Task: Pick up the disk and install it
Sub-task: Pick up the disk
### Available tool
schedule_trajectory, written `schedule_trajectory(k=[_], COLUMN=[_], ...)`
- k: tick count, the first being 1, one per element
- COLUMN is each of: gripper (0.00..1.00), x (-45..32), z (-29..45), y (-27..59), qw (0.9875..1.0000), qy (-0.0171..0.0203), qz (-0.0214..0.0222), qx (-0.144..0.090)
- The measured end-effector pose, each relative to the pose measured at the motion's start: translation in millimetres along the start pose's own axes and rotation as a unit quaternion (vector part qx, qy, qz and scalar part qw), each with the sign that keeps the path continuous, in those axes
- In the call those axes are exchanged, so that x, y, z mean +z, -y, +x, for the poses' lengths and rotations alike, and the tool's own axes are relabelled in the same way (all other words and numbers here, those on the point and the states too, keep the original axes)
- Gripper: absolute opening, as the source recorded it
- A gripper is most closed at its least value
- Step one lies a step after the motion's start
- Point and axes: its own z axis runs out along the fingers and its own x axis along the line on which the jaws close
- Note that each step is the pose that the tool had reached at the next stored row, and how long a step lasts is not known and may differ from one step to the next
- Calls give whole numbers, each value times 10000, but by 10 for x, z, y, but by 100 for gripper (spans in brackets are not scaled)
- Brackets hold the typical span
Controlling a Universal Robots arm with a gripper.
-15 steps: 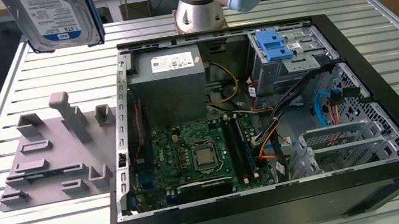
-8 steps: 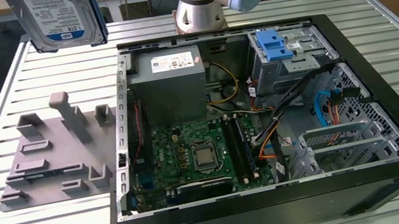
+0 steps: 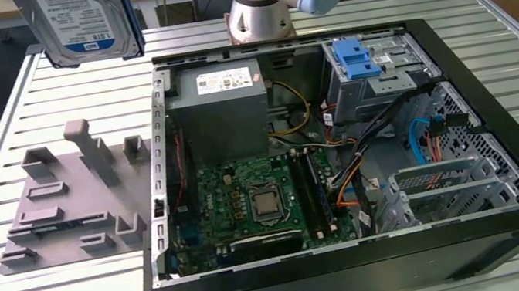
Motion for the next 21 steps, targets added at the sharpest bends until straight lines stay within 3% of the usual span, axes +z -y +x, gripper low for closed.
schedule_trajectory(k=[21], gripper=[36], x=[-3], z=[11], y=[133], qw=[10000], qy=[0], qz=[0], qx=[0])
